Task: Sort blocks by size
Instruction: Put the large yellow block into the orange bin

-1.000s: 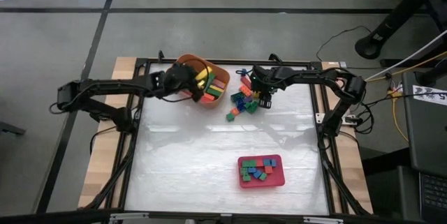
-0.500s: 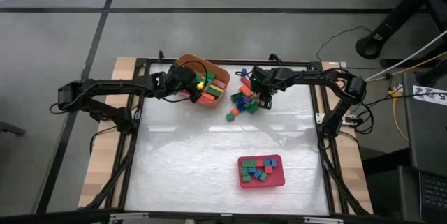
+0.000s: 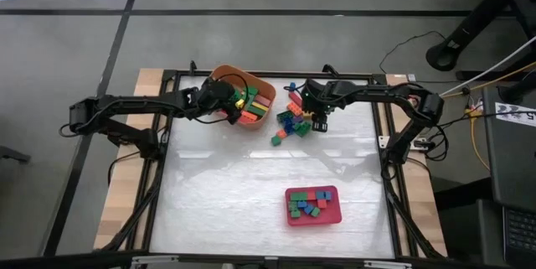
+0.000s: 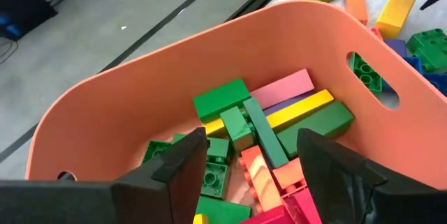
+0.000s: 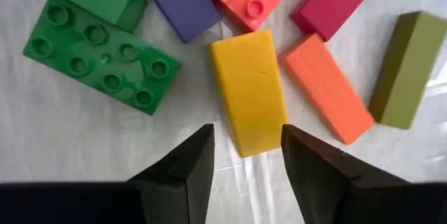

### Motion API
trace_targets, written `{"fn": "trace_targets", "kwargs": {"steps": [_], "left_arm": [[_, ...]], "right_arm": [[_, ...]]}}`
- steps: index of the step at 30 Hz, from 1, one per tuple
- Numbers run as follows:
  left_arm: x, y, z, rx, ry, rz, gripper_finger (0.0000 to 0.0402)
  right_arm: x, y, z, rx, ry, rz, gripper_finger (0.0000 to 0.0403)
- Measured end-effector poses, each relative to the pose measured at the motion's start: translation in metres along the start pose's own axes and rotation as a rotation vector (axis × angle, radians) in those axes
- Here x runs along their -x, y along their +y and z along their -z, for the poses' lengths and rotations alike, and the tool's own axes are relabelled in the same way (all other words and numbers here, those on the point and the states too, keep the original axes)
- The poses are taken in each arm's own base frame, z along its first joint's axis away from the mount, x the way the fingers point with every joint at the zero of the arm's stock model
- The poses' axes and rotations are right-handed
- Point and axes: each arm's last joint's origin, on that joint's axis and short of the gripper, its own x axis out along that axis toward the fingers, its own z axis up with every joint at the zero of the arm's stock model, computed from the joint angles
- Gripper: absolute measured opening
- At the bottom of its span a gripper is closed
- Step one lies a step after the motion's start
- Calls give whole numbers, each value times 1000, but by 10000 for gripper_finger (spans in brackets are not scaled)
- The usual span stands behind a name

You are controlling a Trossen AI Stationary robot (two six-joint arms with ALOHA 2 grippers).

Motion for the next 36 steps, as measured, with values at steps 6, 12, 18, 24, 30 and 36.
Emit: {"fn": "trace_targets", "kwargs": {"steps": [6, 12, 18, 24, 30, 36], "left_arm": [[0, 0, 0, 1, 0, 0, 210], [0, -1, 0, 1, 2, 16, 210], [0, -1, 0, 1, 5, 38, 210], [2, -6, 1, -10, 3, 57, 210], [3, -9, 1, -18, 1, 69, 210], [3, -9, 1, -19, 1, 69, 210]], "right_arm": [[0, -2, -3, 32, -25, 26, 166], [-4, -1, -3, 34, -23, -5, 166], [-19, -2, -7, 41, 5, 25, 166], [-20, -1, -7, 40, -5, -8, 166], [-20, 1, -6, 27, -2, -45, 166], [-19, 0, -7, 25, 0, -49, 166]]}}
